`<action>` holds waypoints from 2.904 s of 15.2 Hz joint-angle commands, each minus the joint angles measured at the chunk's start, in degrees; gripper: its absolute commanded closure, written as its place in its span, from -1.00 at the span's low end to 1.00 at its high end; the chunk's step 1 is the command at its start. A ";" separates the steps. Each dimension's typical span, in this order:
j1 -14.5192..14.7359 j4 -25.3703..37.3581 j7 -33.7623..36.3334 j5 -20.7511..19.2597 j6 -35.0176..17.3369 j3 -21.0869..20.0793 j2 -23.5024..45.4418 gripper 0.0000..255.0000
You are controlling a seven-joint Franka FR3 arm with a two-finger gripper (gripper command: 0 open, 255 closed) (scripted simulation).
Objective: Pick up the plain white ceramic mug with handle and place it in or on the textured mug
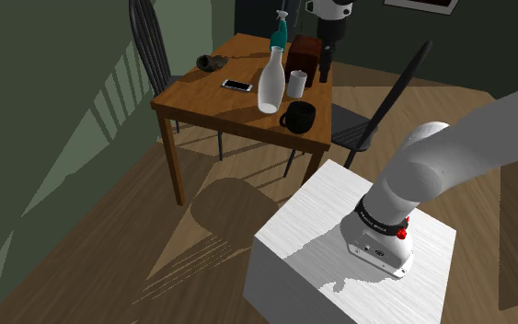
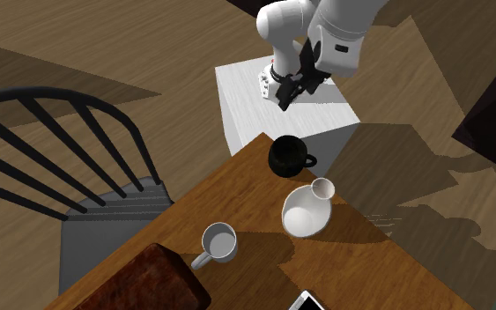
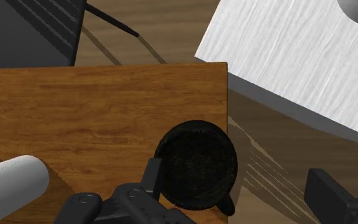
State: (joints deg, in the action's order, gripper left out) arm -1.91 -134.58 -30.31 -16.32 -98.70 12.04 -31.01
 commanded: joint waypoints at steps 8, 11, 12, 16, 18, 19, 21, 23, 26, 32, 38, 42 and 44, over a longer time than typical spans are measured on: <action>-0.34 9.48 -15.56 0.28 -10.29 9.47 17.61 -1.00; -0.57 13.77 -21.11 2.36 -13.03 11.86 24.30 -1.00; -0.73 15.36 -23.02 3.27 -13.82 12.53 26.62 -1.00; -2.13 22.57 -30.72 7.75 -16.11 14.20 36.25 -1.00; -3.34 26.72 -34.45 10.24 -16.68 14.40 41.19 -1.00; -4.07 28.95 -36.23 11.48 -16.81 14.35 43.67 -1.00; -5.76 33.75 -39.58 13.84 -16.74 13.94 48.65 -1.00; -7.64 39.02 -42.62 16.00 -16.26 13.27 53.67 -1.00; -9.12 42.36 -44.46 17.33 -16.38 12.60 57.24 -1.00; -9.71 39.77 -44.87 17.99 -20.69 12.30 59.02 -1.00; -9.71 39.77 -44.87 17.99 -20.69 12.30 59.02 -1.00; -9.71 39.78 -44.86 17.99 -20.68 12.30 59.01 1.00; -9.71 39.78 -44.86 17.99 -20.68 12.30 59.02 1.00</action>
State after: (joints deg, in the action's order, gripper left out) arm -11.61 -94.80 -75.17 1.67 -119.38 24.34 28.01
